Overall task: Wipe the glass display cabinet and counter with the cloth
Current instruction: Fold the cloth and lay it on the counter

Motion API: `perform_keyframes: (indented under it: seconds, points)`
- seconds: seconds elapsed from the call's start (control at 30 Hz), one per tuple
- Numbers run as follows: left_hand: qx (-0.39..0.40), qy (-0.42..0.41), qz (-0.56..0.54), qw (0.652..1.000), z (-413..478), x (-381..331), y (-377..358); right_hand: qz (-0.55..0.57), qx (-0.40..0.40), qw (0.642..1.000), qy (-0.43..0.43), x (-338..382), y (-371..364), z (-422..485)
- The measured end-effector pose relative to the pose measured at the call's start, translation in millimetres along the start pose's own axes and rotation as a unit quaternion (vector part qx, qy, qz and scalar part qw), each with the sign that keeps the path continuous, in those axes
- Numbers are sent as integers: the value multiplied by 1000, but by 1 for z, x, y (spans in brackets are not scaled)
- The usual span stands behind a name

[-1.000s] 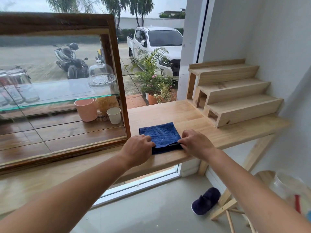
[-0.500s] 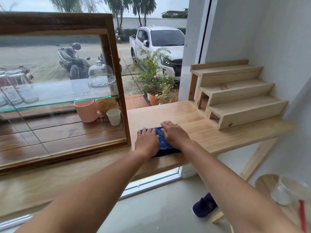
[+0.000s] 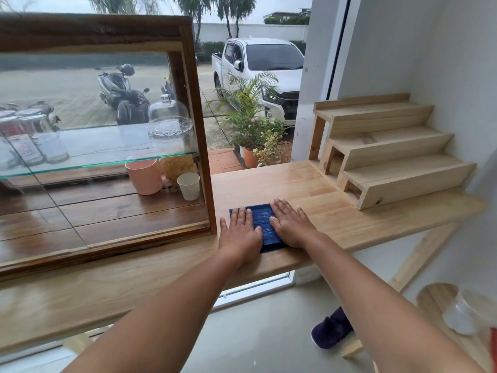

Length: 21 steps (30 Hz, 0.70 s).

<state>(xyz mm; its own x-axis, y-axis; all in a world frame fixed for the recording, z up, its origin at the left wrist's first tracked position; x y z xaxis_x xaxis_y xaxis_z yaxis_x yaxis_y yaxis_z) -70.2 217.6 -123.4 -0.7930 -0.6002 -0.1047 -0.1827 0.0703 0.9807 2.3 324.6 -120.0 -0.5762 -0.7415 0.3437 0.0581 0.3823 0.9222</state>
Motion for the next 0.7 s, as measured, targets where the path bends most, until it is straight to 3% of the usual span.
perform_keyframes:
  seconds: [0.27, 0.5, 0.7]
  points:
    - [-43, -84, -72, 993, -44, 6, 16, 73, -110, 990, -47, 0, 18, -37]
    - [-126, -111, -11, 986, -131, 72, 15, 122, -307, 944, -16, 61, -5, -114]
    - [-190, -32, 7, 981, -185, 190, 16, 92, -285, 950, 88, 193, -62, -128]
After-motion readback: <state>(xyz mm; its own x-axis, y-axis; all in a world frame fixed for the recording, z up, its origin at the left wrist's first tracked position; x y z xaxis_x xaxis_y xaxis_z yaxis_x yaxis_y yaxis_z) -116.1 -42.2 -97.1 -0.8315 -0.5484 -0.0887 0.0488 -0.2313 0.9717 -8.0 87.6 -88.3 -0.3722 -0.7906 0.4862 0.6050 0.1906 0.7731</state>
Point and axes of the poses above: each hand's wrist, its own z-axis towards the middle knuckle, its own y-axis out of the back of the hand, x = y × z, the point moved 10 cm from there along z, towards the middle knuckle, and after that the axes turned 7 degrees about z, right-handed, at the moved point
